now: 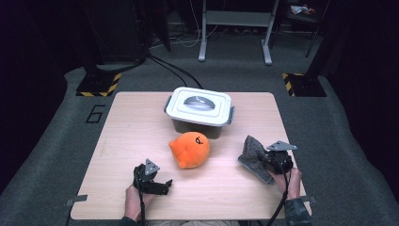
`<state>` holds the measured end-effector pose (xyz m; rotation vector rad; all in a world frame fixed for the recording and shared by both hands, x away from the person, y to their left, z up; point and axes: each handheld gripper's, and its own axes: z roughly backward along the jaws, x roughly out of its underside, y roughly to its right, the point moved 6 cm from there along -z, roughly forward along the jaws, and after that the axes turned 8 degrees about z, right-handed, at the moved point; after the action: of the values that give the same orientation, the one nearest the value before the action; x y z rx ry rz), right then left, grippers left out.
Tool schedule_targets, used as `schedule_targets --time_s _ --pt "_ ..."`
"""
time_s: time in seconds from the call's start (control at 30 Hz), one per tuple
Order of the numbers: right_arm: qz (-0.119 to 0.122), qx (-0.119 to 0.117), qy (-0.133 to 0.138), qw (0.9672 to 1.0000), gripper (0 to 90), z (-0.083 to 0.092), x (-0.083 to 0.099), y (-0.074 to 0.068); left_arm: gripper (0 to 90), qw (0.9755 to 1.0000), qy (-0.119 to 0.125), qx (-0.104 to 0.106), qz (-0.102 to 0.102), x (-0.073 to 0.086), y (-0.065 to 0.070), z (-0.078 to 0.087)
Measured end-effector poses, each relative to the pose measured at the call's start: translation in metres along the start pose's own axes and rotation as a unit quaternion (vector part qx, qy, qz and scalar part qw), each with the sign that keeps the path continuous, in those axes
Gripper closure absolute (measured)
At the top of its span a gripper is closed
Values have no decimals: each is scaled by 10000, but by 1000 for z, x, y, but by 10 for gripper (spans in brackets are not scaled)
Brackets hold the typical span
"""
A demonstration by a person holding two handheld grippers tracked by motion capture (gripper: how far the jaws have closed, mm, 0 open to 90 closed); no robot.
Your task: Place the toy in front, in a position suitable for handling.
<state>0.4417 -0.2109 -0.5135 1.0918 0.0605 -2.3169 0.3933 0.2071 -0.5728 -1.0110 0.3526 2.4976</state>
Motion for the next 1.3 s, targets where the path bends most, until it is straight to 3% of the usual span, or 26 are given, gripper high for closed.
schedule_targets --time_s 0.37,0.73,0.77,0.8,0.83,0.87,1.03,1.13,1.3 --pt "-293 298 -240 9988 671 -15 10 21 2 10000 44 -3 57 0 1 -1" --pt "-465 325 -500 9971 585 -36 27 24 2 10000 31 -9 34 0 0 0" --pt "-596 306 -453 9967 491 -37 28 26 2 10000 39 -9 45 0 0 0" --pt "-596 306 -453 9967 491 -37 28 26 2 10000 39 -9 45 0 0 0" --pt "-633 322 -414 9966 384 -36 27 28 2 10000 30 -13 33 0 0 0" --pt "-633 322 -414 9966 384 -36 27 28 2 10000 30 -13 33 0 0 0" --pt "-751 293 -157 9966 149 -18 27 30 2 10000 40 -11 36 0 0 0" --pt "-797 228 -83 9965 131 -11 29 29 2 10000 38 -10 37 0 0 0" --pt "-793 146 -20 9967 21 4 43 22 2 10000 36 -6 39 0 0 0"
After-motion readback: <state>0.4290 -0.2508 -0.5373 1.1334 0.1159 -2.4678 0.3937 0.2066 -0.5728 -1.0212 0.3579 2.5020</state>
